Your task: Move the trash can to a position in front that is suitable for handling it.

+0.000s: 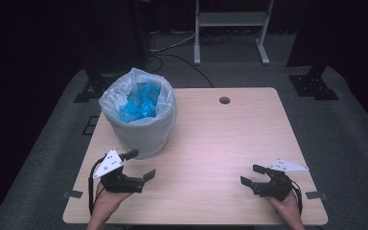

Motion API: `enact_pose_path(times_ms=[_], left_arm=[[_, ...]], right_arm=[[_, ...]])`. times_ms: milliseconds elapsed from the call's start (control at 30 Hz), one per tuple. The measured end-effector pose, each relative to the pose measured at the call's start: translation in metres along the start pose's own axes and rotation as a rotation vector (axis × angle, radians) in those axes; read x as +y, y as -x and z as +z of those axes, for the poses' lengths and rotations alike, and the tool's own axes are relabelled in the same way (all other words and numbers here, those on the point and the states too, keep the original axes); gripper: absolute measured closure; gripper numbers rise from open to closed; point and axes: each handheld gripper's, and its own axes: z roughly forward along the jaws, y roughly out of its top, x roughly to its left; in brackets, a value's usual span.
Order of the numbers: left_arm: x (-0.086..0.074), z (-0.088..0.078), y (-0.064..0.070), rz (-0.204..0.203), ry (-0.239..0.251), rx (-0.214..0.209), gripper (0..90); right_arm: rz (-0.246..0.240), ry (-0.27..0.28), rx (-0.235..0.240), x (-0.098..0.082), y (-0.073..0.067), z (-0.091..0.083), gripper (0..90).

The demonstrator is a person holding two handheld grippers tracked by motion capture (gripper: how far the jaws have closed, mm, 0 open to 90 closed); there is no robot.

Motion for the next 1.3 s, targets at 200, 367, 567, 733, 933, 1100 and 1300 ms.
enact_pose_path(times_ms=[200,367,567,733,933,1100,1300], left_arm=[[0.033,-0.008,-0.01,0.033,0.011,0.006,6.9],[0.055,-0.008,-0.016,0.058,0.032,0.007,9.3],[0.077,-0.003,-0.029,0.079,0.03,-0.014,12.6],[0.091,0.007,-0.044,0.104,-0.006,0.002,14.8],[0.093,0.023,-0.06,0.122,-0.052,-0.019,30.3],[0.088,0.033,-0.071,0.114,-0.079,-0.048,35.5],[0.084,0.041,-0.072,0.147,-0.141,-0.049,44.1]], right_arm=[[0.002,-0.004,0.015,0.002,-0.001,0.003,18.2],[0.008,-0.029,0.025,-0.001,0.001,0.004,18.2],[0.029,-0.005,0.037,-0.002,0.004,0.001,18.2],[0.031,-0.006,0.041,-0.002,0.004,0.001,18.2],[0.041,0.0,0.065,-0.003,0.004,0.001,18.2],[0.044,0.002,0.071,-0.003,0.004,0.001,18.2],[0.044,-0.003,0.083,-0.002,0.002,0.003,18.2]])
